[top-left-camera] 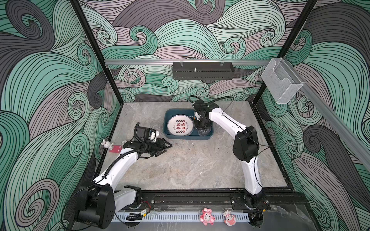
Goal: Place the mixed dishes into the plastic bin
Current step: 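Lift the clear cup and carry it over the bin beside the blue bowl, then lower the clear cup into the bin and open the right gripper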
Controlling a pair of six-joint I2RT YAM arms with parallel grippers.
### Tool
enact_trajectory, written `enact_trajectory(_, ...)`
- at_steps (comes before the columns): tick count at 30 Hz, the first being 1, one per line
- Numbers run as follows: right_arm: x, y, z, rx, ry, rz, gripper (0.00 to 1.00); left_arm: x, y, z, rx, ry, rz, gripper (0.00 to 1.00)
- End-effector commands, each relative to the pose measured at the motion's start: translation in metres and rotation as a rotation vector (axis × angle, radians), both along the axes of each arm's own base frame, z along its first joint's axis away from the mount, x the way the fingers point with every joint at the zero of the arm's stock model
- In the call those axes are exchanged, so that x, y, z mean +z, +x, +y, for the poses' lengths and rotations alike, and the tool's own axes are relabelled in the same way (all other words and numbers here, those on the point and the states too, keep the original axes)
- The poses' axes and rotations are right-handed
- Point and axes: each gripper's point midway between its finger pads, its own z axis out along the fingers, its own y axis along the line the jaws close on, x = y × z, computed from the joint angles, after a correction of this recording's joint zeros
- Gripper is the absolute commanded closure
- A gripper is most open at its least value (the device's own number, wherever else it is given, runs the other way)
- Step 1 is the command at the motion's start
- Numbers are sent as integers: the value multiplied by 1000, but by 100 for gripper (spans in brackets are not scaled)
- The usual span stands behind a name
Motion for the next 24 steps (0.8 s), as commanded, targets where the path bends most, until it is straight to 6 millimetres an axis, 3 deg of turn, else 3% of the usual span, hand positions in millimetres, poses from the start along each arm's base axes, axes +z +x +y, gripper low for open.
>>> enact_trajectory(1,5,5,5,7,5,-22,100,-1,-3,-3,-11,-6,7,40)
enact_trajectory(18,-12,8,8,11,-9,4,100,-4,-3,-3,-9,-4,15,40)
enact_trajectory(24,-15,8,10,12,-10,9,93,-4,-3,-3,-8,-4,14,40)
